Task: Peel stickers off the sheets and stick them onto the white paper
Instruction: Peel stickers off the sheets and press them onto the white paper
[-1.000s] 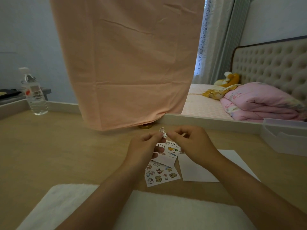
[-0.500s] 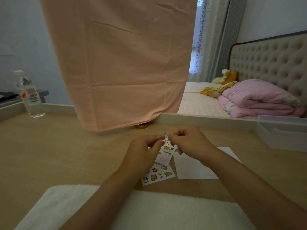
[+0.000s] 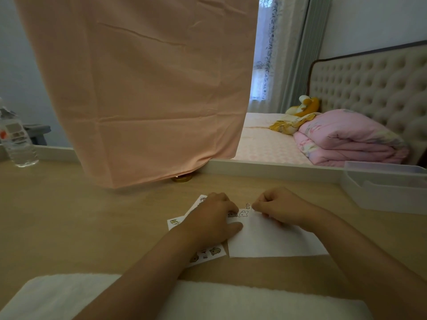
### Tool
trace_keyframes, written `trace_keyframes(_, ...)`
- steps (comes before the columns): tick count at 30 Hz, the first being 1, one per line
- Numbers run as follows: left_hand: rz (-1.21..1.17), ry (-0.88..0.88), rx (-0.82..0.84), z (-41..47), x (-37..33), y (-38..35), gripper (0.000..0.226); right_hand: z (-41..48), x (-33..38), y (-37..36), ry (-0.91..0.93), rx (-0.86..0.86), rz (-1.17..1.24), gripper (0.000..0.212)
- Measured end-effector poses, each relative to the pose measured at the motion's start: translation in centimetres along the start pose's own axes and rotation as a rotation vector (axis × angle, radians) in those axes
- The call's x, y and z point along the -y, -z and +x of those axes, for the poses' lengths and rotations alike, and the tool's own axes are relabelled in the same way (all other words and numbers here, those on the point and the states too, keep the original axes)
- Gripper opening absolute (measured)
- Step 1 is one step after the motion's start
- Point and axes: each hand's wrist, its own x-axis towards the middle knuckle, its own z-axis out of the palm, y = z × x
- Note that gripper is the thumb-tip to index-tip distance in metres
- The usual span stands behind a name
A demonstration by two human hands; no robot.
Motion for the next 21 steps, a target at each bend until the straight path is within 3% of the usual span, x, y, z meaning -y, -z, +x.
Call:
trace_keyframes(4, 0.004, -0.052, -0.063, 0.3, 0.7, -0.9, 0.043, 0.7, -1.0, 0.4, -0.023, 0.008, -0.073, 0.040)
trace_keyframes(13, -0.037, -0.121, -0.097, 0.7, 1.0, -1.4, 0.042, 1.7, -1.4, 0.0, -0.034, -0.055, -0.215, 0.035)
trace_keyframes(21, -0.062, -0.212, -0.029, 1.1, 0.7, -1.9, 0.039, 1.7, -1.6, 0.1, -0.066, -0.095, -0.274, 0.027)
